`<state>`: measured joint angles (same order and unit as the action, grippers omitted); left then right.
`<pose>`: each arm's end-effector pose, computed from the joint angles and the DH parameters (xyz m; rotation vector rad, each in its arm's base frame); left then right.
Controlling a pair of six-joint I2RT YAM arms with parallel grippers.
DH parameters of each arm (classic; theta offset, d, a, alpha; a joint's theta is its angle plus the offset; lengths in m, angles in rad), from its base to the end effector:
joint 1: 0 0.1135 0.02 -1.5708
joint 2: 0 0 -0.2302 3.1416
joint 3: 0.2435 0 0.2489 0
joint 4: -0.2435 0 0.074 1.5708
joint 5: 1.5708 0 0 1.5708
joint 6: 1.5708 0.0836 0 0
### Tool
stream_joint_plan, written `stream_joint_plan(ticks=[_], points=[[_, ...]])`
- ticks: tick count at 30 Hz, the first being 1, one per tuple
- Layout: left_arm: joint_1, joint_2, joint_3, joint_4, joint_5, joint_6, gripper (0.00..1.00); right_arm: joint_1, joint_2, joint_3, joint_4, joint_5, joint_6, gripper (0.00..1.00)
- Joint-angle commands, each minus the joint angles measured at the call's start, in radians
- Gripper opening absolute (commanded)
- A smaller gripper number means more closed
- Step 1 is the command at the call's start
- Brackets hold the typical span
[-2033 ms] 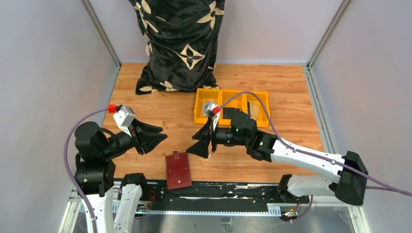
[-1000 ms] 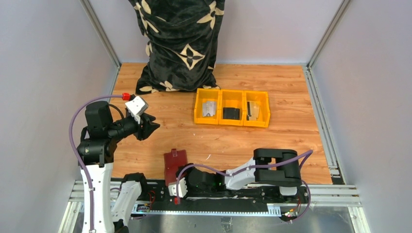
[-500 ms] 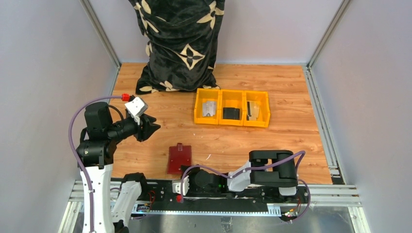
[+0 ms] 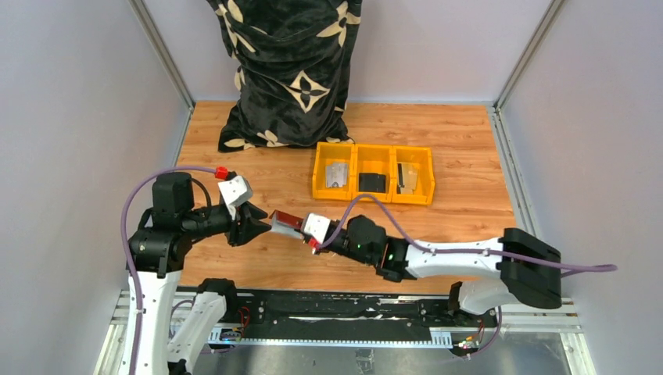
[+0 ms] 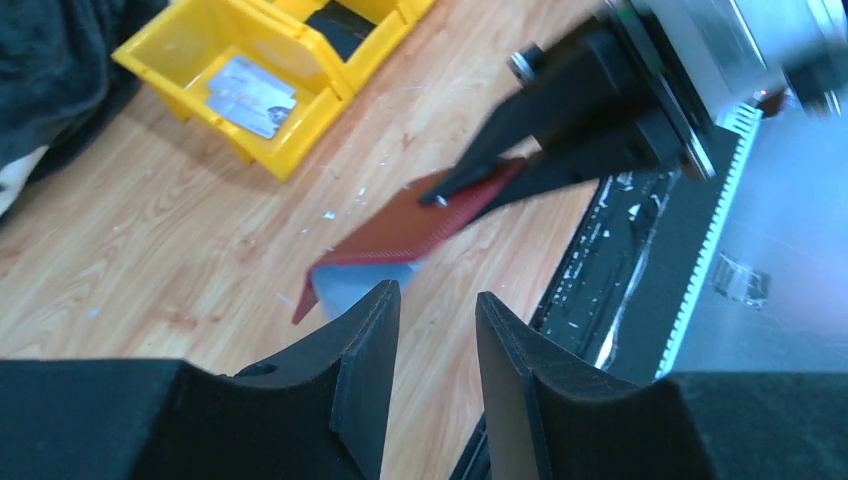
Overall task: Take the credit cards out of the card holder
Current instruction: Pick up the card holder from the corner of the board.
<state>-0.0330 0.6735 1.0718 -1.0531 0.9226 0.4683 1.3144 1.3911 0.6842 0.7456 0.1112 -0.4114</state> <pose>0.1359 -0.0712 0.3303 0.9542 1.7849 -0.7448 0.0999 0.3444 0.2348 -1.1292 1.0855 0.6309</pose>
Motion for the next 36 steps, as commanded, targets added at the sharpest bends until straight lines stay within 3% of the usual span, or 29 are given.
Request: stream_joint_plan(ticks=[1,8,16,28,32,36], points=[[-0.055,0.015,0.037,-0.036,0.025,0.002,0.43,-0.105,-0.090,0.097,-0.270,-0.288,0.203,0.00],[-0.097,-0.001,0.097,-0.068,0.049,-0.042,0.42,-0.280,-0.099,0.285,-0.493,-0.786,0.435,0.00],[-0.148,-0.020,0.095,-0.096,0.049,-0.083,0.44,-0.298,-0.026,0.474,-0.634,-1.013,0.560,0.00],[-0.147,-0.020,0.079,-0.099,0.134,-0.155,0.44,-0.238,0.007,0.621,-0.757,-0.997,0.510,0.00],[-0.148,-0.012,0.069,-0.099,0.131,-0.167,0.41,-0.197,0.028,0.679,-0.845,-0.951,0.449,0.00],[-0.148,-0.029,0.039,-0.097,0.107,-0.151,0.34,-0.168,0.027,0.707,-0.831,-0.902,0.438,0.00]])
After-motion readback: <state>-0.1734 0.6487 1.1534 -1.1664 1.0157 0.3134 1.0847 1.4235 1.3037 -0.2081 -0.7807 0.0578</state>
